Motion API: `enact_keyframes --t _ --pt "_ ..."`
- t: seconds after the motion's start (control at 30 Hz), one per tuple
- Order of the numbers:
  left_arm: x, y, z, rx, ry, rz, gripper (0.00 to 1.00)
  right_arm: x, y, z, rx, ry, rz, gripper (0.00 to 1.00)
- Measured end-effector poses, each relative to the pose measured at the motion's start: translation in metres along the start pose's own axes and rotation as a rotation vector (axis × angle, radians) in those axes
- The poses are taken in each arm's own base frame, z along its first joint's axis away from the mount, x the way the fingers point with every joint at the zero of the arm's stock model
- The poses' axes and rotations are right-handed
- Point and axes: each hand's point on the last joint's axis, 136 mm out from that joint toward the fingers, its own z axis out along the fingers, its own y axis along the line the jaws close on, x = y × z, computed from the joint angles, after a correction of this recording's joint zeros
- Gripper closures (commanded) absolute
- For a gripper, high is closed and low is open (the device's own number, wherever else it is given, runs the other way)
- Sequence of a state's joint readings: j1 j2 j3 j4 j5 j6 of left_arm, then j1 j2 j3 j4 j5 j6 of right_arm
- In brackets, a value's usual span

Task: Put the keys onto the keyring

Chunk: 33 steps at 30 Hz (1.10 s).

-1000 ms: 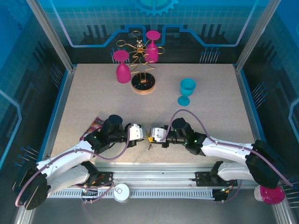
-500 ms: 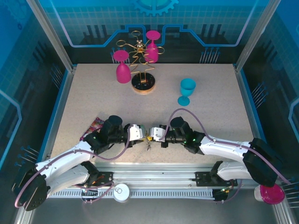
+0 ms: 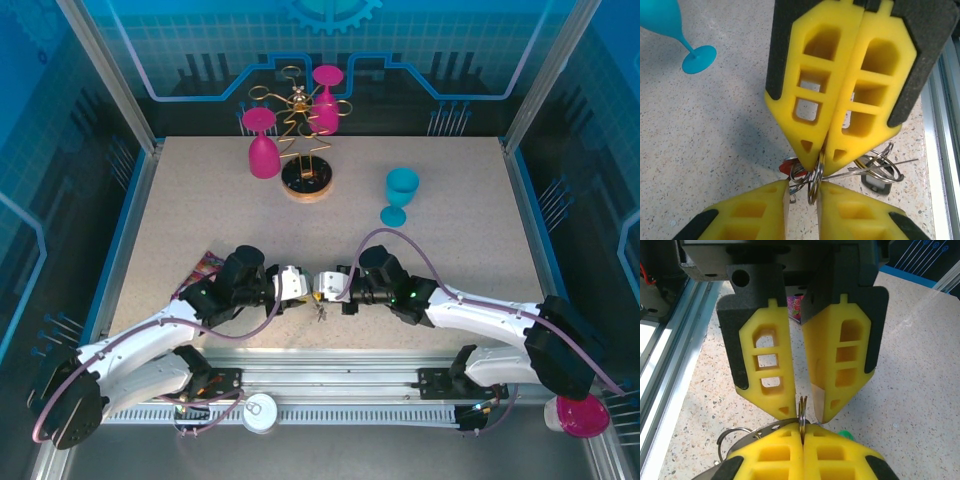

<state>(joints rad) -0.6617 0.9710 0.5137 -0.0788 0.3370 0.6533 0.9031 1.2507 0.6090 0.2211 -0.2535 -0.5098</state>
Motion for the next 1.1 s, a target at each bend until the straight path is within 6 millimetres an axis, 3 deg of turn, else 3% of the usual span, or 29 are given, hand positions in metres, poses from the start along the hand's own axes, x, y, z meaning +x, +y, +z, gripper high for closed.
enact_keyframes --t 0.13,0.5,0.63,0.77,0.9,1.1 --pt "-0.001 0.0 -0.003 -0.003 -0.001 0.001 0.71 0.003 0.0 0.0 0.006 0.019 -0.007 1.0" --pt "-0.005 -0.001 -0.008 -0.009 -0.014 0.007 0.74 0.002 0.0 0.001 0.002 0.038 -0.019 1.0" --pt "-0.003 -0.001 -0.006 -0.003 -0.009 -0.002 0.82 -0.002 0.001 0.002 -0.001 0.034 -0.024 1.0" --pt "-0.004 -0.003 -0.007 0.005 -0.014 -0.02 0.99 -0.003 -0.001 0.002 0.003 0.034 -0.024 1.0" --pt "-0.009 -0.002 -0.008 0.001 -0.035 -0.021 1.0 -0.003 -0.005 -0.001 0.024 0.003 0.015 0.79" --pt "-0.025 -0.003 -0.013 -0.007 -0.14 -0.018 1.0 0.007 -0.018 -0.019 0.066 -0.105 0.131 0.73"
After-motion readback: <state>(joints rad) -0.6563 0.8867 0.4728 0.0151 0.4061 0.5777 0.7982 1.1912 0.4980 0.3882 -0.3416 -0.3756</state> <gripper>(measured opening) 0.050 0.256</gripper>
